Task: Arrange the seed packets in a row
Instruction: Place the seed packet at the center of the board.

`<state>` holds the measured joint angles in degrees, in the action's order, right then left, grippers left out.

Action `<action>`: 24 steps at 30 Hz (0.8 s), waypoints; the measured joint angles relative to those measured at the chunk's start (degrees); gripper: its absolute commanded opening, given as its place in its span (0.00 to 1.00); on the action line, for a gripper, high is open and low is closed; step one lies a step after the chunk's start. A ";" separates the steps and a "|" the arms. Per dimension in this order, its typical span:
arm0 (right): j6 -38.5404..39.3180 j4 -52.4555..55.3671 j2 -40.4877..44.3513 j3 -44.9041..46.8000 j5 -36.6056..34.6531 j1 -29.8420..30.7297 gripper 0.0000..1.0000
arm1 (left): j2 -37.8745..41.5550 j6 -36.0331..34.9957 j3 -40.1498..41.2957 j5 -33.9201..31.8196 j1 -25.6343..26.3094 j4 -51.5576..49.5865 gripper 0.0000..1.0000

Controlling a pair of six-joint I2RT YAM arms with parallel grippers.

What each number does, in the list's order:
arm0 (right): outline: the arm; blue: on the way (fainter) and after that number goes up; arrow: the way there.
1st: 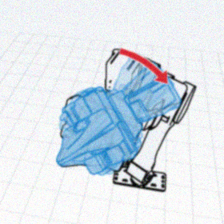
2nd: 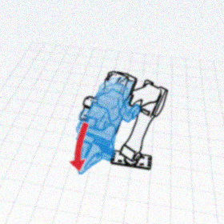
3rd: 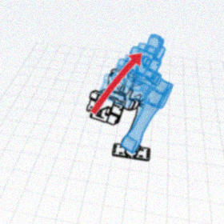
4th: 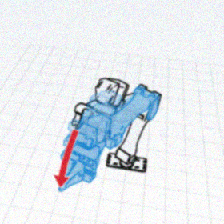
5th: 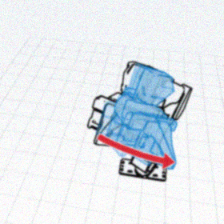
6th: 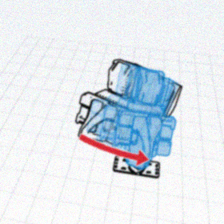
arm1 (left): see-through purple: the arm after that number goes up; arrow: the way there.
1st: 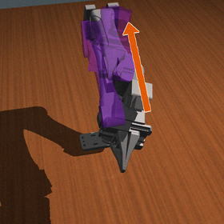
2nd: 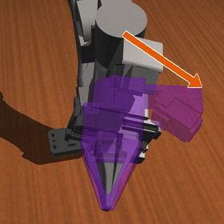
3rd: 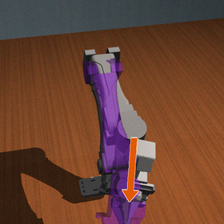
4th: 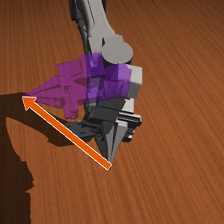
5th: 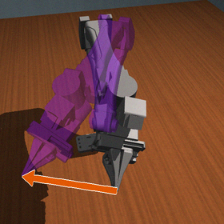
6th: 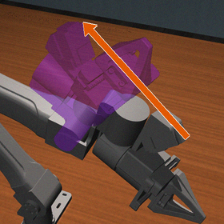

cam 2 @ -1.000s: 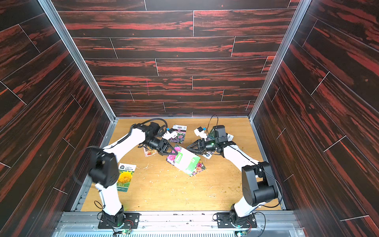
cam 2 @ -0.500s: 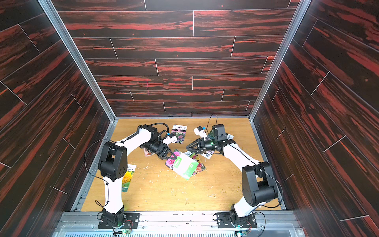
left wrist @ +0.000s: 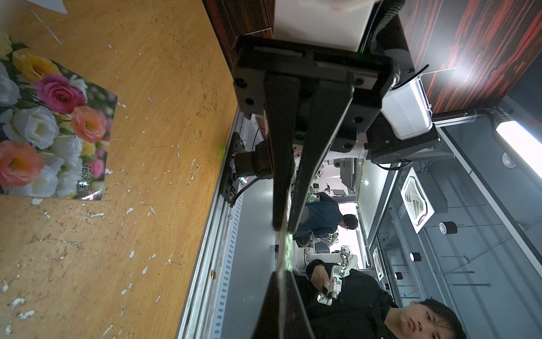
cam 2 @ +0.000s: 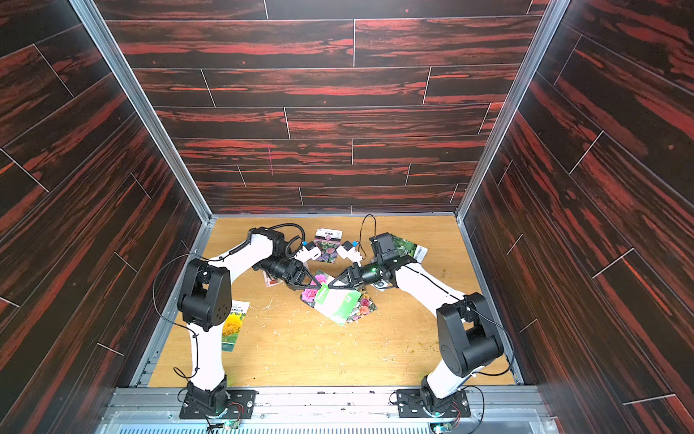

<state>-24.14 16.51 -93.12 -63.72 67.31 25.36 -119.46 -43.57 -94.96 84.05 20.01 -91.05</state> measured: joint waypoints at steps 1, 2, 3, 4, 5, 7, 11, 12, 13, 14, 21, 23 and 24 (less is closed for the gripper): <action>0.22 0.26 0.00 -0.24 -0.09 0.00 0.02 | 0.00 0.00 -0.09 -0.02 -0.13 -0.02 0.00; 0.37 0.50 0.00 -0.46 -0.07 0.00 0.00 | 0.00 0.00 -0.15 -0.02 -0.15 -0.02 0.00; 0.42 0.68 0.00 -0.68 -0.13 0.00 0.00 | 0.00 0.00 -0.22 0.02 -0.17 -0.02 0.00; 0.52 0.76 -0.02 -0.87 -0.24 0.00 0.00 | 0.00 0.02 -0.28 0.04 -0.20 -0.02 0.07; 0.66 0.90 -0.04 -1.07 -0.37 0.00 0.00 | 0.00 0.04 -0.39 0.02 -0.20 -0.02 0.32; 0.70 1.07 -0.07 -1.49 -0.63 0.00 0.00 | 0.00 0.31 -0.81 -0.02 -0.28 -0.09 0.75; 0.44 0.63 -0.07 -1.81 -2.34 0.00 0.00 | 0.04 1.03 -2.43 0.26 -1.18 -0.26 1.00; 0.11 0.17 -0.07 -1.77 -2.82 0.00 0.00 | 0.17 1.22 -2.58 0.48 -1.57 -0.26 1.00; -0.48 -0.57 -0.07 -1.62 -3.45 0.00 0.00 | 0.39 1.42 -2.67 0.72 -2.32 -0.44 1.00; -1.11 -1.49 -0.07 -1.44 -4.02 0.00 0.00 | 0.66 1.42 -2.67 0.96 -3.13 -0.44 1.00; -4.79 -5.49 -0.81 -1.49 -8.26 0.44 0.00 | 1.16 1.66 -2.78 2.62 -8.20 -0.46 1.00; -5.55 -5.95 -1.70 -2.38 -9.38 0.94 0.00 | 1.16 2.08 -2.78 2.91 -9.29 -0.46 1.00; -5.86 -6.27 -2.29 -2.97 -9.77 1.11 0.00 | 1.16 2.32 -2.78 2.97 -9.86 -0.46 1.00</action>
<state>-30.00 10.24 -95.42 -66.70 57.54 26.48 -118.30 -41.25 -97.73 87.02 10.15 -91.50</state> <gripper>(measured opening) 0.048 0.999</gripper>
